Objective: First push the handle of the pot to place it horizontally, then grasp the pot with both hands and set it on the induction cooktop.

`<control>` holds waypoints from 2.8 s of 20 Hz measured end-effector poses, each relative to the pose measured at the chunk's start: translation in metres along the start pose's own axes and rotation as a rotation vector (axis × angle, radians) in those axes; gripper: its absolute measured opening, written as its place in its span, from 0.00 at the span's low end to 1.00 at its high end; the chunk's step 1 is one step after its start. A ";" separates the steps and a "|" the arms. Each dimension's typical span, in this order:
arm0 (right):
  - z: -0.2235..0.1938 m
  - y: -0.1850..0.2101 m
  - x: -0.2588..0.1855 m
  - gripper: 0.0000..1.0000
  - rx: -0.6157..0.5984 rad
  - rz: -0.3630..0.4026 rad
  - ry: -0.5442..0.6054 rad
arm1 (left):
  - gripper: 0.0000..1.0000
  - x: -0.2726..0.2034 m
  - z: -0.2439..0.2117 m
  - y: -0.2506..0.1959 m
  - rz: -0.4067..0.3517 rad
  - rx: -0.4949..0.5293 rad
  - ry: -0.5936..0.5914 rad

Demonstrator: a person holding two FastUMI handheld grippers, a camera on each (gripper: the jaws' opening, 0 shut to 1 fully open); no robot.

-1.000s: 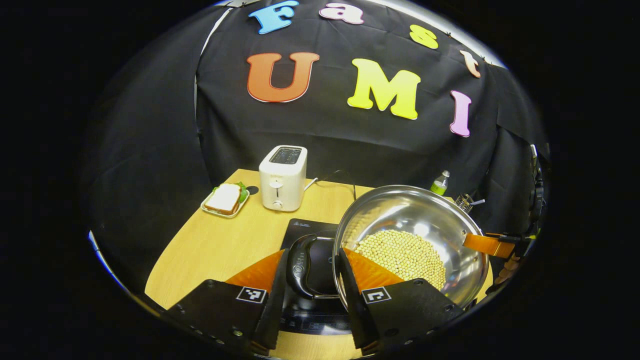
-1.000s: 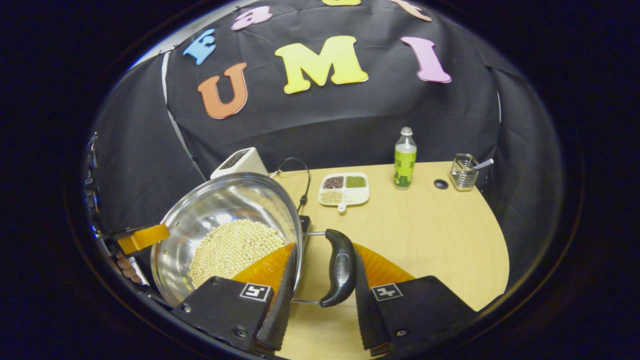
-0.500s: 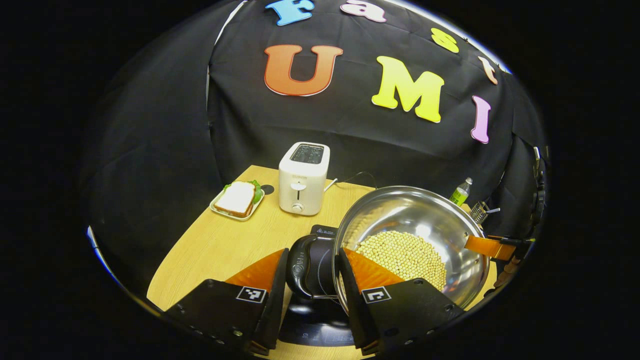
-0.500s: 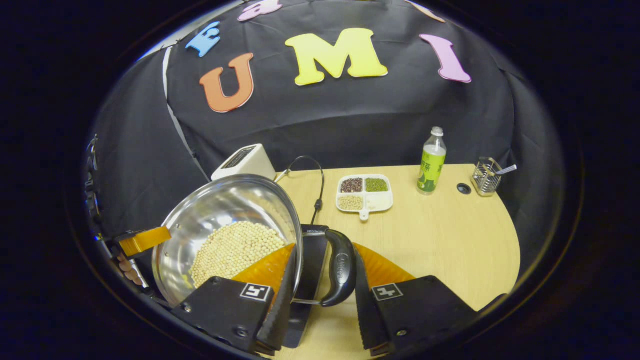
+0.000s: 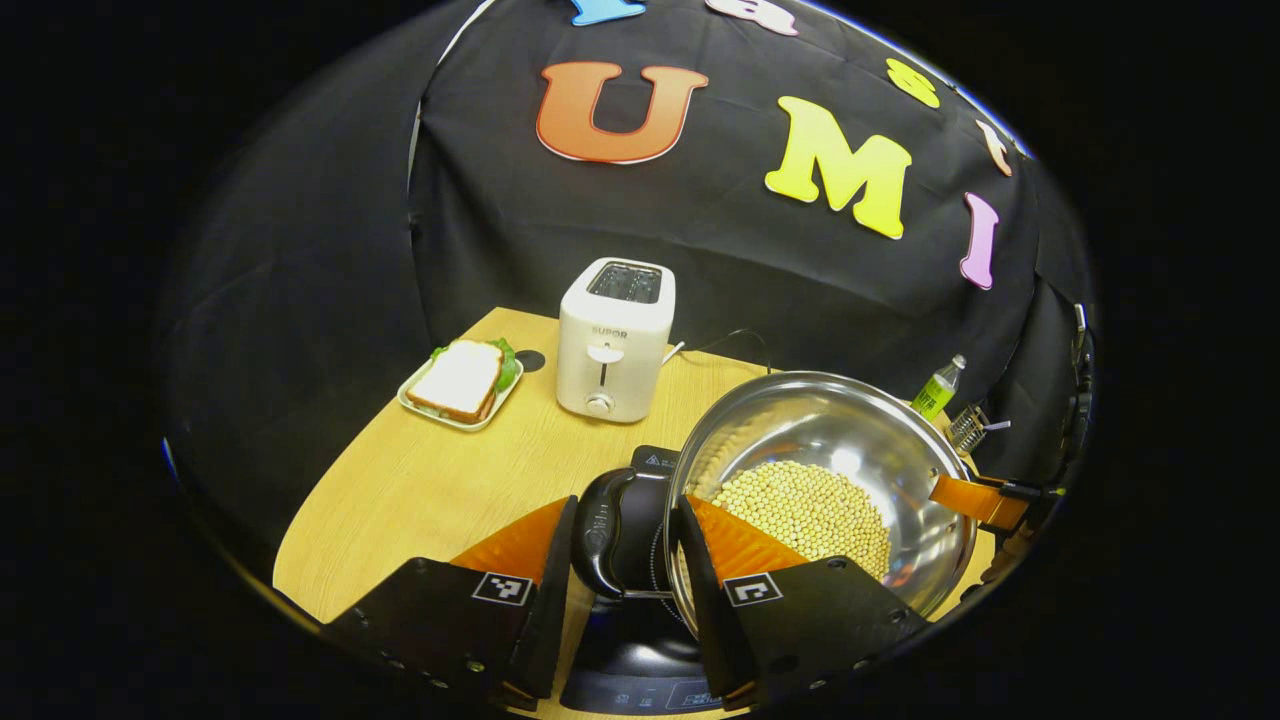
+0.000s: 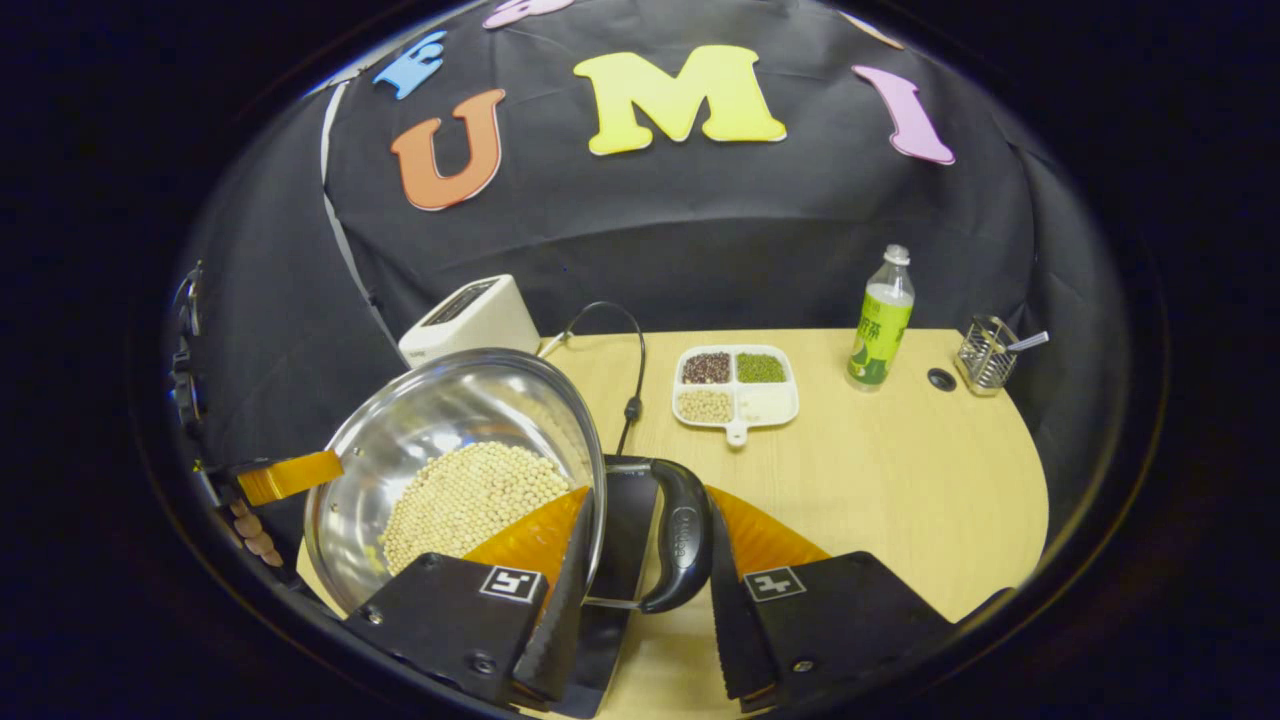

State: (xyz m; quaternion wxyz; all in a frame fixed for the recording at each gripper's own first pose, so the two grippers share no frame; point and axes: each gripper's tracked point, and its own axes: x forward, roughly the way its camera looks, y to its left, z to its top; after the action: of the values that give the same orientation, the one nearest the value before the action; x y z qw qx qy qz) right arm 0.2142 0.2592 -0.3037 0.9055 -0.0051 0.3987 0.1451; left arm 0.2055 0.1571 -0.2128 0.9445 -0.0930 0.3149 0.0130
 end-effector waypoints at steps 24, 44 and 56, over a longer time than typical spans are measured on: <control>-0.027 0.001 0.045 0.59 0.081 0.029 -0.033 | 0.55 0.010 -0.002 0.000 0.021 -0.025 -0.054; 0.017 0.006 -0.015 0.96 0.008 0.078 -0.260 | 0.95 0.000 0.016 0.010 0.043 -0.016 -0.132; 0.021 -0.008 -0.128 0.98 -0.074 0.035 -0.442 | 0.96 -0.080 0.057 -0.035 0.028 0.083 -0.316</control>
State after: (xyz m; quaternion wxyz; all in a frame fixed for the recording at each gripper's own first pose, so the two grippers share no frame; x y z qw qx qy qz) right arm 0.1491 0.2209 -0.1974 0.9674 0.0005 0.1852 0.1727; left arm 0.1785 0.1357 -0.1143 0.9850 -0.0464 0.1637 0.0274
